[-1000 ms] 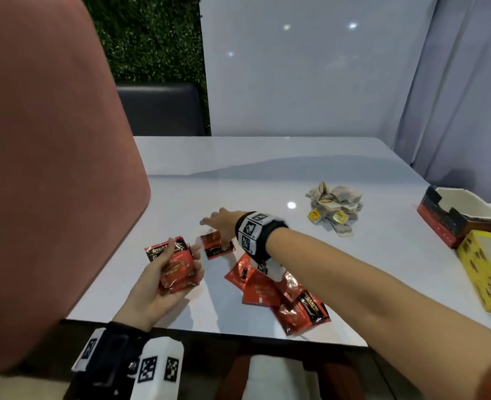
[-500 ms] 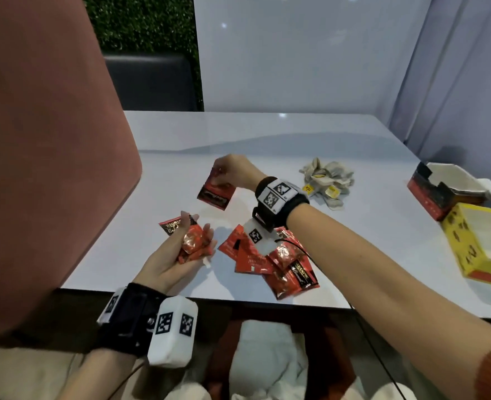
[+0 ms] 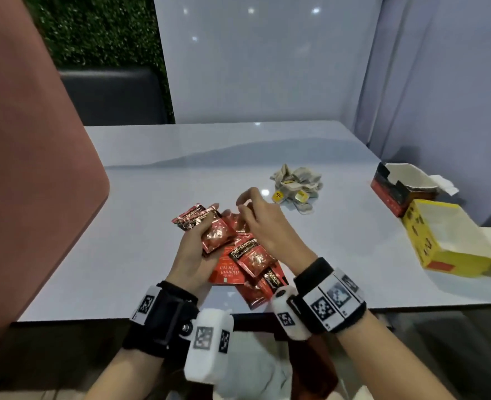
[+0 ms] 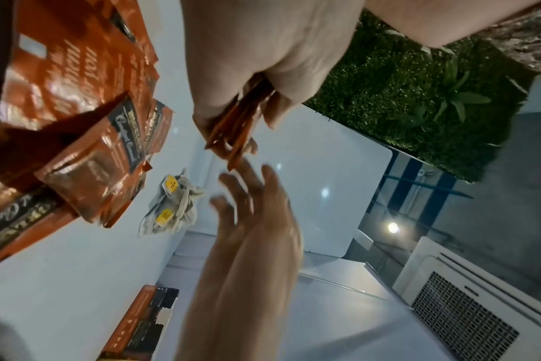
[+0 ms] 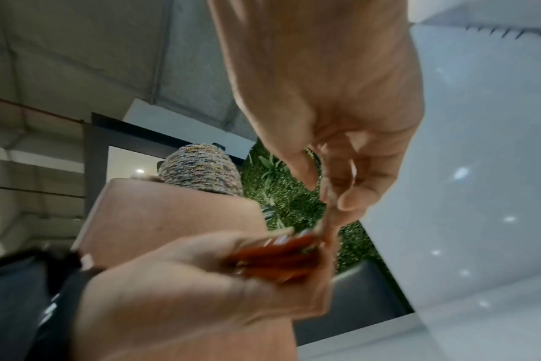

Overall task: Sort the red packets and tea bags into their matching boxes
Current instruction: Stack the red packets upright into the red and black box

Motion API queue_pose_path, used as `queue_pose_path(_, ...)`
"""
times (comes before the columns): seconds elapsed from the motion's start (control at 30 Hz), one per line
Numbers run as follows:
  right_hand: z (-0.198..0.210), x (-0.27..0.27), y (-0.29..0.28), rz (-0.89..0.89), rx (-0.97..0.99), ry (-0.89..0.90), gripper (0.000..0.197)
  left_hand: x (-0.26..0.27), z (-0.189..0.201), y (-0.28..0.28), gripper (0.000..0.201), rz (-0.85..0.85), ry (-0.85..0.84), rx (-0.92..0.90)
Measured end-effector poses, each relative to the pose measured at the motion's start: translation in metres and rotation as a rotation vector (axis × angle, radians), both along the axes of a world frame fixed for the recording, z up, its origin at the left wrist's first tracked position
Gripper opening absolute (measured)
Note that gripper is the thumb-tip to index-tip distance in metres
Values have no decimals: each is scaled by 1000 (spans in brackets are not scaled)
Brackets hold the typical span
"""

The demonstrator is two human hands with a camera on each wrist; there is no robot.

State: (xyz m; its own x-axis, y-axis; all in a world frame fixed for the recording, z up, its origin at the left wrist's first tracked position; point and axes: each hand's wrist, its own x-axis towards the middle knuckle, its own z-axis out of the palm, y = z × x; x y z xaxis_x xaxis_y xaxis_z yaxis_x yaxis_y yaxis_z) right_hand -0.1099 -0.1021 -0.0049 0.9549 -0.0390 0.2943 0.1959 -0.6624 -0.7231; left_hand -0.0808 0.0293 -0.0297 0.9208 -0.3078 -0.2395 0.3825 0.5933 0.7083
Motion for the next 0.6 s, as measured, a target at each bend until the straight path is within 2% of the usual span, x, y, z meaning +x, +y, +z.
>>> queue_pose_path(0.07,-5,-1,-23,-39,-235,105,18,6,-4,10,18,35,17,-55)
queue_pose_path(0.13,-17,-6,-31,-56,-457,305,37,9,-7,15,17,57,40,-78)
queue_pose_path(0.2,-33,-12,-25,-36,-543,429,59,8,-6,12,8,45,77,-62)
queue_pose_path(0.27,-45,-14,-19,-56,-561,424,68,3,-1,5,20,0,75,-42)
queue_pose_path(0.37,-51,-12,-17,-126,-493,332,67,-3,2,1,33,-57,64,-73)
queue_pose_path(0.47,-53,-11,-20,-178,-406,244,53,2,-6,5,80,-120,38,-81)
queue_pose_path(0.5,-54,-10,-22,-186,-366,228,50,3,-7,7,90,-142,23,-65)
queue_pose_path(0.6,-56,-12,-29,-205,-273,211,41,7,-9,10,90,-191,-2,-55)
